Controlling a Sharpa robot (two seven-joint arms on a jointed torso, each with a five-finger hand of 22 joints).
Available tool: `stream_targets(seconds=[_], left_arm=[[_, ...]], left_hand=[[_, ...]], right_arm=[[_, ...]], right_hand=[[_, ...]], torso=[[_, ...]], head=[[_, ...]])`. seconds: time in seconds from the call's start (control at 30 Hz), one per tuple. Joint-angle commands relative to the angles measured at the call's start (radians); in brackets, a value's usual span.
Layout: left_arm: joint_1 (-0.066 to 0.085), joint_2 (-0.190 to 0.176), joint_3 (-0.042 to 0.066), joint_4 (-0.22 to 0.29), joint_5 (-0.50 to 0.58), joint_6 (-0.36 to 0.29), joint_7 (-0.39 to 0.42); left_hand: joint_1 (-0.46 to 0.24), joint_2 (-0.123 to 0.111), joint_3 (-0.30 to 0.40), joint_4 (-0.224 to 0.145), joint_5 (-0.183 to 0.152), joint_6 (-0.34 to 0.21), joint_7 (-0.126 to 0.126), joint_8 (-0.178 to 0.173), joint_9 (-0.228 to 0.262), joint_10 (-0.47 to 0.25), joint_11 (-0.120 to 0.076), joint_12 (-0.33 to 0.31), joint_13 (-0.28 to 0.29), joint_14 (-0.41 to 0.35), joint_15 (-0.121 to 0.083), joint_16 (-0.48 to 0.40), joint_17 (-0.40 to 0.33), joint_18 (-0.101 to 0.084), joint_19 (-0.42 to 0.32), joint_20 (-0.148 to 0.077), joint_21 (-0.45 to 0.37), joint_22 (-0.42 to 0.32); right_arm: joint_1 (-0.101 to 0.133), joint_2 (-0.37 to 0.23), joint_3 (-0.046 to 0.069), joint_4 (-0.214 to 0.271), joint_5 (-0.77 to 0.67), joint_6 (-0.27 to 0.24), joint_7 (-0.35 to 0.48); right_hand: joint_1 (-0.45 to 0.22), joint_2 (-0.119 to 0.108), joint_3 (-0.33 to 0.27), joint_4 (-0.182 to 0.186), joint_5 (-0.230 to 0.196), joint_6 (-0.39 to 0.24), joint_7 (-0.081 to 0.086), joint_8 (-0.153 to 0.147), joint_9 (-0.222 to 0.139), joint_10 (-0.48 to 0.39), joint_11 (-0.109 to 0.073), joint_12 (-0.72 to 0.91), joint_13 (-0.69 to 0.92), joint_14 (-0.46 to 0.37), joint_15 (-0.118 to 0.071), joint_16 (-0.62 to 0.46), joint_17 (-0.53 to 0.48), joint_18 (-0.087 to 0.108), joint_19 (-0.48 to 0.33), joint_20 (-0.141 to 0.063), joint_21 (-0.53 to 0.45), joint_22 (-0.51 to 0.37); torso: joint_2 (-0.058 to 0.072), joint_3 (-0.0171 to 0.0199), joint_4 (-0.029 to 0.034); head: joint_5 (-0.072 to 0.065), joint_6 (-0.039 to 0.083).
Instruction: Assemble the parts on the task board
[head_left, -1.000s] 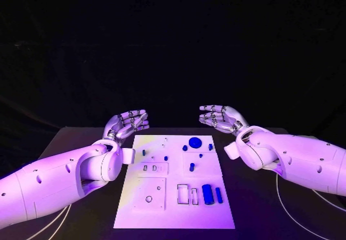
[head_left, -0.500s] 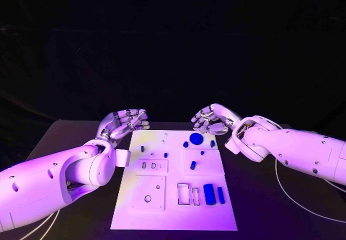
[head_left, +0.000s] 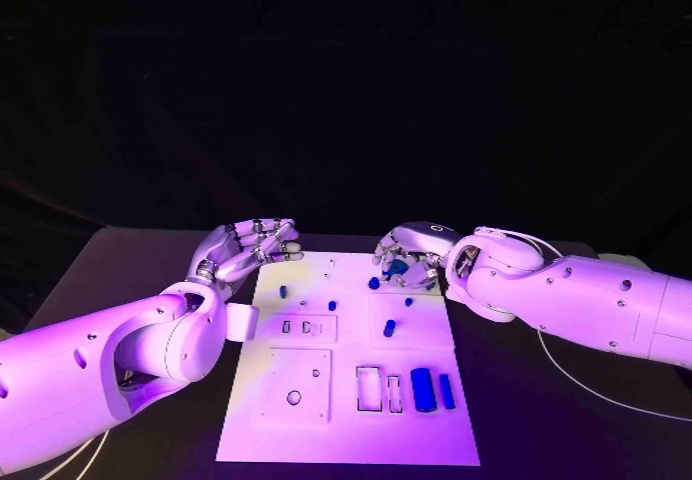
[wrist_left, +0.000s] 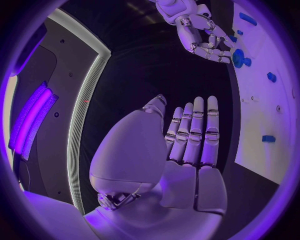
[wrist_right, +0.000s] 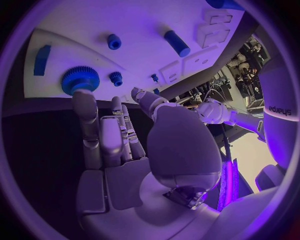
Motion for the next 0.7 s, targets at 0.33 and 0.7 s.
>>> stream_targets(seconds=[0.33,0.7], left_arm=[[0.003,0.001,0.002,0.007,0.008,0.039,-0.006],[0.003,0.000,0.002,0.005,0.011,0.049,-0.013]], left_hand=[[0.003,-0.008,0.006,-0.001,-0.005,0.004,0.014,0.003,0.000,0.006,0.001,-0.006,-0.002,0.008,-0.002,0.003,0.003,0.007,0.011,-0.002,0.005,0.000],[-0.002,-0.009,0.007,0.000,-0.005,0.002,0.017,0.000,-0.002,0.004,0.003,-0.011,-0.003,0.010,-0.001,0.003,0.006,0.007,0.013,-0.004,0.006,0.000]], right_arm=[[-0.001,0.024,0.000,-0.008,-0.177,0.065,-0.080],[-0.002,0.043,0.000,-0.024,-0.191,0.065,-0.089]], right_hand=[[0.012,-0.009,0.006,0.020,0.006,0.007,0.007,-0.009,0.008,-0.022,0.005,-0.002,0.004,0.047,0.007,0.121,0.142,-0.036,0.043,0.008,0.162,0.213],[0.020,0.005,0.025,0.026,0.007,0.017,0.004,-0.004,0.013,-0.019,0.003,-0.001,0.005,0.051,0.007,0.148,0.177,-0.043,0.054,0.010,0.204,0.273]], torso=[[0.023,-0.0051,0.0064],[0.033,-0.0057,0.0088]], head=[[-0.006,0.000],[-0.006,0.010]])
